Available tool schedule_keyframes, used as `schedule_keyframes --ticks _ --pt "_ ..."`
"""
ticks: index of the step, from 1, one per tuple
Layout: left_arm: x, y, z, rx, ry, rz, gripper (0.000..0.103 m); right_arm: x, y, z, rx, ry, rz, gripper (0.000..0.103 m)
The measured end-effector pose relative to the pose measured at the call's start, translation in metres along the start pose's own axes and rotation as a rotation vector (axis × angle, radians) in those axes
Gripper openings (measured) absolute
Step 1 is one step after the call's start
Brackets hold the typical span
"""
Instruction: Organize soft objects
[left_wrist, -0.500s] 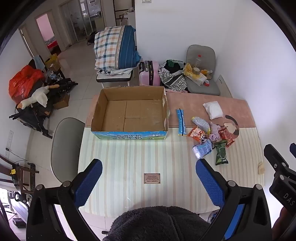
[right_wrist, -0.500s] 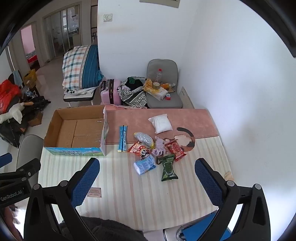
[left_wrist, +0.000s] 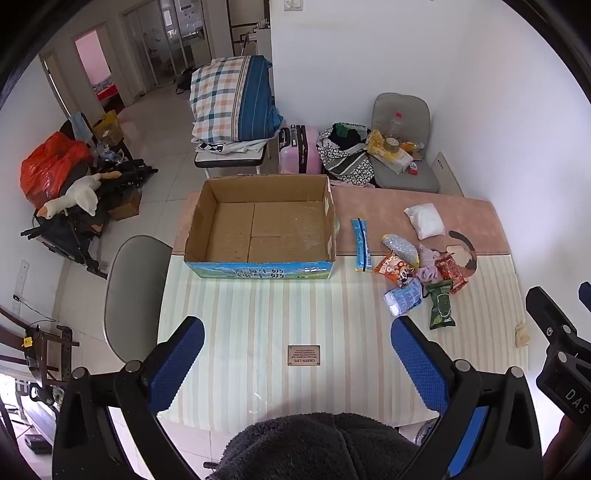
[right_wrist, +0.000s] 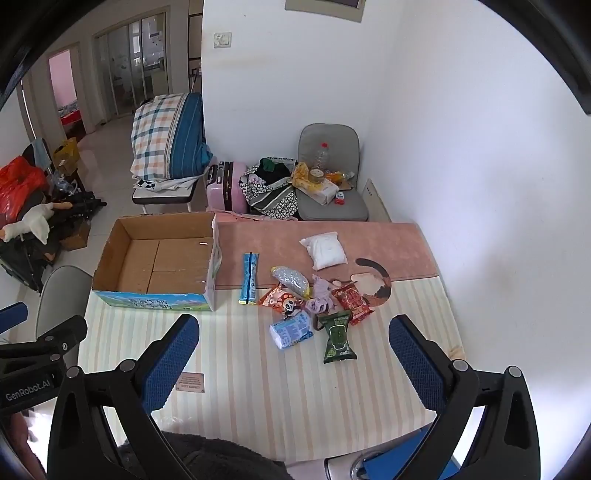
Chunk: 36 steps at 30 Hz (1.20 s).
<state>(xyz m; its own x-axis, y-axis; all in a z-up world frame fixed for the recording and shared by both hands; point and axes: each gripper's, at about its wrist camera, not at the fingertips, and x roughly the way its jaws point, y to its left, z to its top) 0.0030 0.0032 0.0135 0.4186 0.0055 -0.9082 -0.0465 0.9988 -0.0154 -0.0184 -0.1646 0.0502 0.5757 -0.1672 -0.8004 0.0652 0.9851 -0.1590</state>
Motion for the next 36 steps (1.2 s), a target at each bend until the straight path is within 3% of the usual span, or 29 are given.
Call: schedule_keyframes --ticks 13,36 --pt "-0.008 -0.01 -0.018 0.01 -0.04 -0.003 0.103 -0.009 -0.004 0.0 -0.015 -0.015 -0.004 0.103" --pt "-0.014 -0.011 -0.016 0.001 -0.067 0.004 0.103 -0.018 -0.002 0.002 -0.026 -0.06 0.007 0.103"
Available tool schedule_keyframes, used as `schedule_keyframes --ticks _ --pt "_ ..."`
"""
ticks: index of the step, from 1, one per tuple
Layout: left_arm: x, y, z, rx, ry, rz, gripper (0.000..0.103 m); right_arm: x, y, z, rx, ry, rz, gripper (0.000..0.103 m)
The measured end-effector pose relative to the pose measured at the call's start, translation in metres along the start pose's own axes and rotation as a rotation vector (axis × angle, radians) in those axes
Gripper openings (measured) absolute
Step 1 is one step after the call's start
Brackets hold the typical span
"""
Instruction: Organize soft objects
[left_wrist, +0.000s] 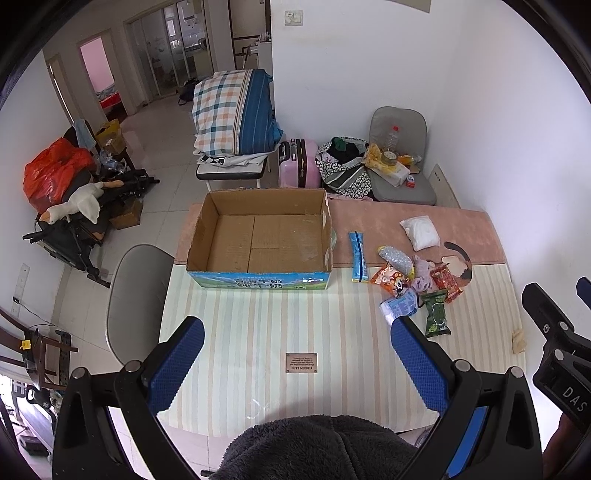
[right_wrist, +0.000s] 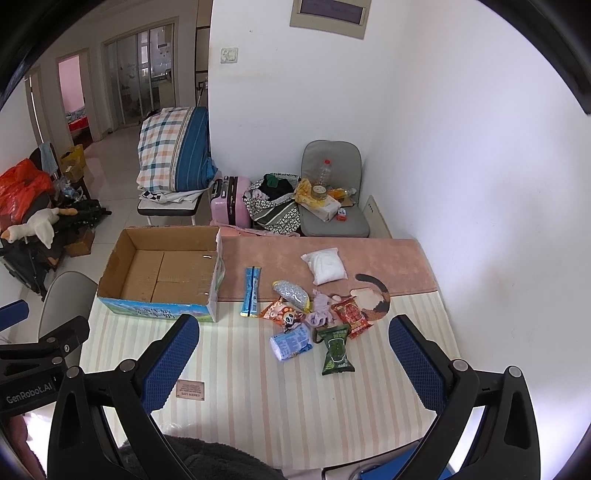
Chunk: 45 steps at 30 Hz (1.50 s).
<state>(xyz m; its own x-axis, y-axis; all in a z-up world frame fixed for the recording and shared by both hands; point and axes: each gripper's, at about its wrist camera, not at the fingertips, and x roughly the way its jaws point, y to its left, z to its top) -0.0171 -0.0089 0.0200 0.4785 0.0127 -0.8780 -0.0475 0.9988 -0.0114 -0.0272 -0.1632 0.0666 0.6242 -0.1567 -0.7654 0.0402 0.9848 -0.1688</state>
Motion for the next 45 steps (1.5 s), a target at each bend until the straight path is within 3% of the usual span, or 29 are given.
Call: schedule_keyframes --ticks 45 --pt "-0.002 0.002 0.011 -0.002 -0.004 -0.004 0.103 0.002 0.004 0.005 -0.005 -0.043 -0.02 0.103"
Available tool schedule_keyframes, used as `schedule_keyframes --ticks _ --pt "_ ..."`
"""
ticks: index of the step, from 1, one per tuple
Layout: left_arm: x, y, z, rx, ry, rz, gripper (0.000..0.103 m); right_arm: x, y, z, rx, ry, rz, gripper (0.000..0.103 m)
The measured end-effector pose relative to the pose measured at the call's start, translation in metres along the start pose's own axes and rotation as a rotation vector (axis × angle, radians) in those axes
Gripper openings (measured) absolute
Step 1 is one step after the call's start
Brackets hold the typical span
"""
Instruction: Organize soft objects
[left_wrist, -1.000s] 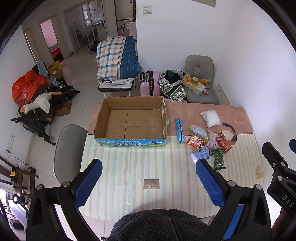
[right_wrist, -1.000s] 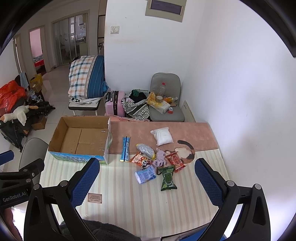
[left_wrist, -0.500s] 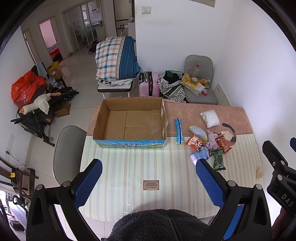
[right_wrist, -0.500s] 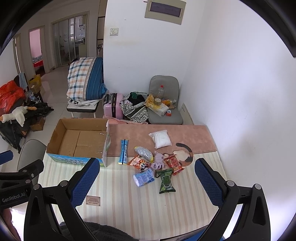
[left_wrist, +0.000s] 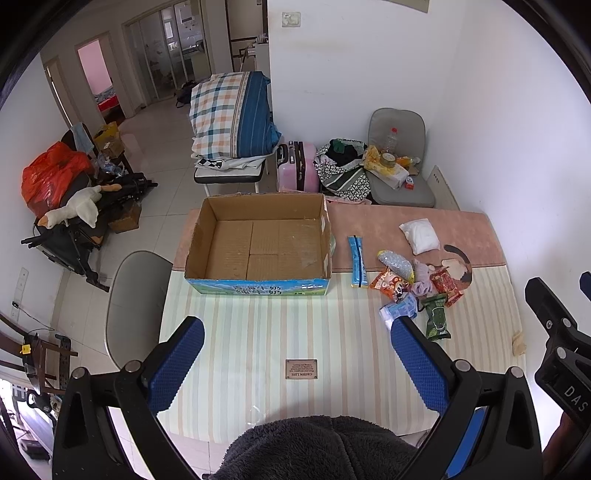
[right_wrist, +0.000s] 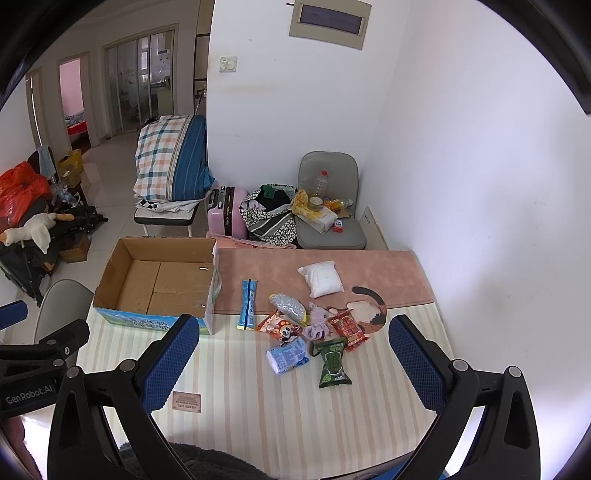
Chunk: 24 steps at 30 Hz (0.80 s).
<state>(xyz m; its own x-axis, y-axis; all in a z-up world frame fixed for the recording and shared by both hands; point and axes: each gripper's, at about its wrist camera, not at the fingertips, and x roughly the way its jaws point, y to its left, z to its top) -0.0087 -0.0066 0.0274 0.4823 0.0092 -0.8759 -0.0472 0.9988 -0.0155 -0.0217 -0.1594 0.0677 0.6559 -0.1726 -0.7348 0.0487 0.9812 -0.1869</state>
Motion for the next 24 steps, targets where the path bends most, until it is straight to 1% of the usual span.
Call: schedule_keyframes --ticks 5,8,11,13,15,17,21,23,24 --pt "0.003 -0.001 0.002 -0.002 0.003 -0.005 0.103 0.005 -0.001 0.0 0.005 0.005 0.003 0.103" --pt "0.011 -0.006 0.007 0.002 0.011 -0.01 0.103 0.01 -0.003 -0.003 0.02 0.015 0.02 0.103" --pt "0.032 -0.018 0.015 0.025 0.021 -0.017 0.103 0.03 -0.022 -0.005 0.071 0.036 0.042 0.103" --pt "0.05 -0.029 0.026 0.039 0.025 -0.018 0.103 0.049 -0.041 -0.005 0.112 0.054 0.023 0.103" --pt "0.076 -0.045 0.04 0.061 0.037 -0.026 0.103 0.075 -0.07 -0.007 0.169 0.076 -0.004 0.103" --pt "0.104 -0.062 0.052 0.088 0.069 -0.028 0.103 0.108 -0.098 -0.012 0.216 0.124 -0.019 0.103" --pt "0.175 -0.106 0.072 0.155 0.165 -0.036 0.103 0.197 -0.145 -0.031 0.26 0.284 -0.07 0.103" --pt "0.217 -0.132 0.075 0.202 0.232 -0.049 0.103 0.238 -0.16 -0.044 0.261 0.349 -0.055 0.103" --pt "0.237 -0.144 0.074 0.22 0.277 -0.055 0.103 0.261 -0.166 -0.053 0.262 0.4 -0.054 0.103"
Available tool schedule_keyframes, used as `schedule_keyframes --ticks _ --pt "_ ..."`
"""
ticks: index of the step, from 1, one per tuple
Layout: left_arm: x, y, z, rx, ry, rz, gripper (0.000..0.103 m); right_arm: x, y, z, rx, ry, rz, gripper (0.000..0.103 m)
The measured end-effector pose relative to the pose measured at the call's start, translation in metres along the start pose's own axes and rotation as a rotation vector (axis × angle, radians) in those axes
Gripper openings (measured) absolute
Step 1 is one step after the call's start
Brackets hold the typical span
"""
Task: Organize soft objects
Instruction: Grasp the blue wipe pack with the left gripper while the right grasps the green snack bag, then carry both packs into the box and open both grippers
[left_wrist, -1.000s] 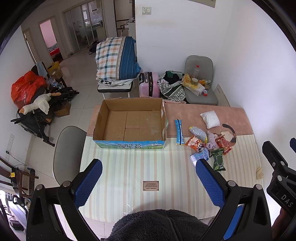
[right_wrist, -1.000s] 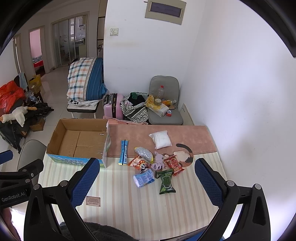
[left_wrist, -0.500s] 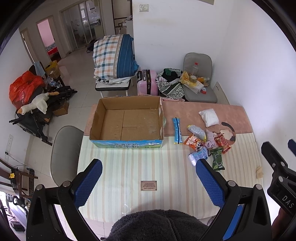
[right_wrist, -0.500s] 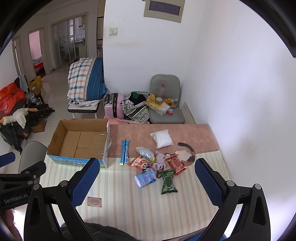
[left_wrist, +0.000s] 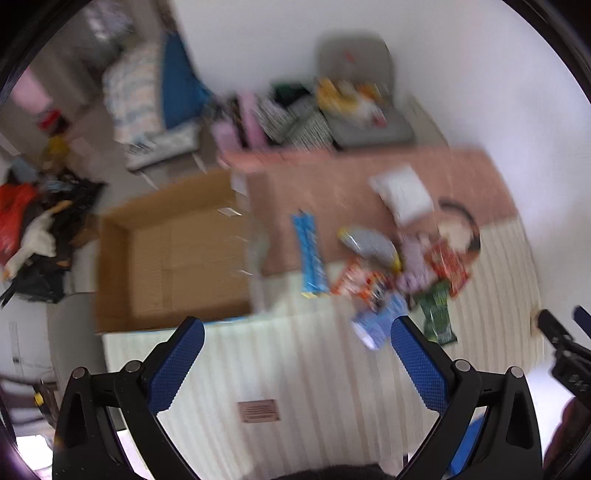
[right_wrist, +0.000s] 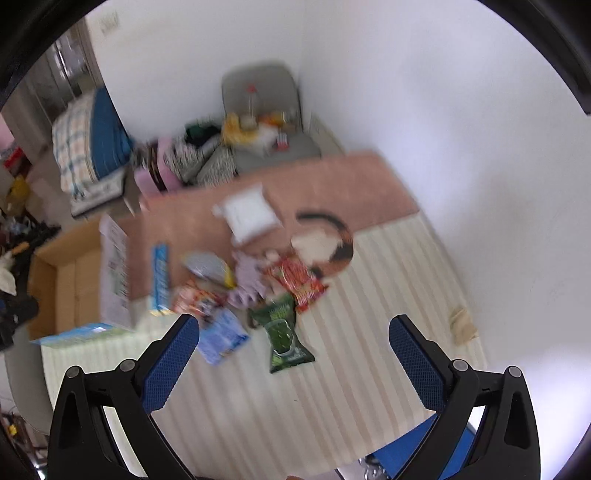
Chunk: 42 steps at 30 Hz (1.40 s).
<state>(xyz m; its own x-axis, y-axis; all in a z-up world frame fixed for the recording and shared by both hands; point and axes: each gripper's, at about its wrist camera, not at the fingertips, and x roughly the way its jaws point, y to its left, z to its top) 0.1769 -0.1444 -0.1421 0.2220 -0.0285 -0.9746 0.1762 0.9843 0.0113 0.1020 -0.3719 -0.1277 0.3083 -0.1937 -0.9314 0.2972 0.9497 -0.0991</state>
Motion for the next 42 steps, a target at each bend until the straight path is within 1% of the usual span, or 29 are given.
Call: schedule_keyframes --ticks 2,4,5,6,9,10,11,12,13,14,15,16,17,19,21,23,24,25,26,27,28,29,30,31,33,35,37,40,42 --pt "0.043 -0.02 0.012 0.023 0.071 -0.014 0.103 0.046 -0.009 0.002 -0.002 0.07 0.011 0.103" --pt "0.082 -0.042 0.015 0.066 0.135 -0.016 0.103 0.095 -0.012 -0.001 -0.007 0.156 0.013 0.103" --pt "0.097 -0.053 0.015 0.101 0.153 -0.022 0.103 0.114 -0.01 -0.003 -0.008 0.187 0.022 0.103" --pt "0.116 -0.068 0.012 0.157 0.176 -0.021 0.103 0.14 -0.01 -0.006 -0.011 0.227 0.043 0.103" --pt "0.16 -0.101 0.001 0.309 0.235 -0.01 0.103 0.192 -0.006 -0.016 -0.025 0.299 0.083 0.102" --pt "0.17 -0.105 -0.002 0.344 0.246 -0.001 0.103 0.21 -0.003 -0.02 -0.033 0.321 0.086 0.098" --pt "0.182 -0.112 -0.006 0.391 0.26 0.013 0.103 0.227 0.0 -0.025 -0.039 0.349 0.086 0.092" --pt "0.193 -0.118 -0.011 0.432 0.27 0.022 0.103 0.246 0.002 -0.029 -0.036 0.382 0.1 0.088" --pt "0.198 -0.122 -0.014 0.459 0.278 0.021 0.103 0.261 0.003 -0.034 -0.027 0.409 0.117 0.081" --pt "0.203 -0.126 -0.018 0.491 0.284 0.017 0.103 0.272 0.003 -0.038 -0.017 0.43 0.136 0.073" --pt "0.208 -0.13 -0.021 0.525 0.29 0.013 0.103 0.281 0.002 -0.044 -0.004 0.448 0.162 0.068" --pt "0.214 -0.135 -0.024 0.563 0.299 0.013 0.103 0.286 0.0 -0.05 0.011 0.464 0.176 0.056" --pt "0.218 -0.139 -0.026 0.591 0.308 0.015 0.103 0.288 -0.003 -0.054 0.018 0.473 0.159 0.051" --pt "0.228 -0.148 -0.029 0.636 0.328 0.023 0.103 0.288 -0.015 -0.064 0.045 0.491 0.128 0.047" --pt "0.239 -0.157 -0.032 0.657 0.359 0.02 0.103 0.29 -0.03 -0.073 0.096 0.52 0.135 0.046" --pt "0.251 -0.169 -0.035 0.677 0.387 0.019 0.102 0.292 -0.04 -0.08 0.13 0.526 0.161 0.047" --pt "0.256 -0.173 -0.036 0.683 0.396 0.02 0.092 0.295 -0.044 -0.083 0.142 0.531 0.17 0.048" --pt "0.261 -0.175 -0.038 0.69 0.411 0.029 0.08 0.3 -0.045 -0.087 0.147 0.544 0.17 0.052" --pt "0.266 -0.177 -0.041 0.693 0.423 0.042 0.074 0.304 -0.047 -0.089 0.152 0.553 0.168 0.055" --pt "0.269 -0.176 -0.042 0.674 0.45 0.023 0.064 0.309 -0.047 -0.092 0.157 0.564 0.161 0.055" --pt "0.27 -0.176 -0.043 0.651 0.464 0.004 0.059 0.313 -0.048 -0.092 0.162 0.576 0.157 0.055" --pt "0.27 -0.174 -0.042 0.633 0.46 0.005 0.056 0.318 -0.048 -0.097 0.166 0.583 0.149 0.056" --pt "0.267 -0.169 -0.043 0.607 0.46 0.003 0.05 0.319 -0.046 -0.1 0.162 0.576 0.138 0.056" --pt "0.266 -0.166 -0.044 0.581 0.462 -0.007 0.044 0.322 -0.043 -0.106 0.15 0.576 0.119 0.051" --pt "0.26 -0.152 -0.048 0.526 0.465 -0.012 0.039 0.318 -0.039 -0.112 0.148 0.562 0.099 0.045" --pt "0.249 -0.134 -0.056 0.456 0.453 -0.02 0.037 0.31 -0.035 -0.119 0.152 0.552 0.104 0.041" --pt "0.235 -0.115 -0.063 0.388 0.436 -0.036 0.036 0.298 -0.029 -0.126 0.157 0.545 0.144 0.04" --pt "0.205 -0.079 -0.07 0.266 0.407 -0.084 0.036 0.271 -0.011 -0.133 0.126 0.514 0.185 0.04" --pt "0.179 -0.049 -0.067 0.179 0.378 -0.125 0.036 0.247 0.006 -0.136 0.082 0.483 0.222 0.04"
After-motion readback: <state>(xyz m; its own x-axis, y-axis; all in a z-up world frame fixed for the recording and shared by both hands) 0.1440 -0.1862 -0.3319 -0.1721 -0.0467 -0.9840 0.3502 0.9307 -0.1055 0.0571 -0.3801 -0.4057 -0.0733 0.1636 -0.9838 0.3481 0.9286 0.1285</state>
